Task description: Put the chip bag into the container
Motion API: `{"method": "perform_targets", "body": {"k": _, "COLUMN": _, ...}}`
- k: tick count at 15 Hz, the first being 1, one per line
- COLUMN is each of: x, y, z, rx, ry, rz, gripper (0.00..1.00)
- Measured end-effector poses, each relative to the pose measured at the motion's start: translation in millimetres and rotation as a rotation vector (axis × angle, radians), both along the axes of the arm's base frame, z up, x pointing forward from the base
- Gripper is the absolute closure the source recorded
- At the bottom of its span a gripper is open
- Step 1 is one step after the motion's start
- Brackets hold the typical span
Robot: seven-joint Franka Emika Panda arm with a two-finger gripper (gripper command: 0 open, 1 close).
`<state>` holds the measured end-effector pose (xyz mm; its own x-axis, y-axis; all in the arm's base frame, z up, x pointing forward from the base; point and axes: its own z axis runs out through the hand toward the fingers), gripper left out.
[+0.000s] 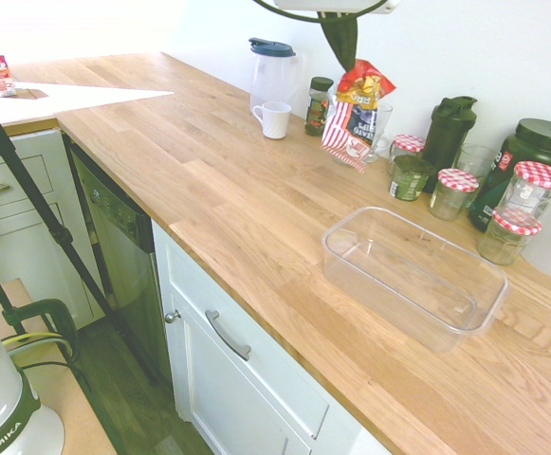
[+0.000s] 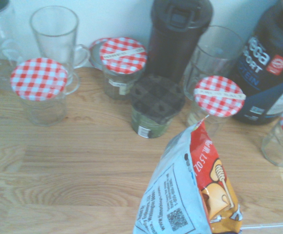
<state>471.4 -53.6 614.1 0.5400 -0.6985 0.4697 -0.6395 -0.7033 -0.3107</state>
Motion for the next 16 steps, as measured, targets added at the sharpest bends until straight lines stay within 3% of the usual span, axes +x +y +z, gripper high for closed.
{"method": "perform_targets", "body": {"k": 8, "x": -40, "y": -141, "z": -30, "rx": 0.118, "ry": 0.004, "rz": -0.025, "gripper": 1.00}}
{"method": "perform_targets", "body": {"k": 16, "x": -34, "y": -189, "z": -78, "rx": 0.153, "ry": 0.030, "rz": -0.050, "gripper": 1.00}}
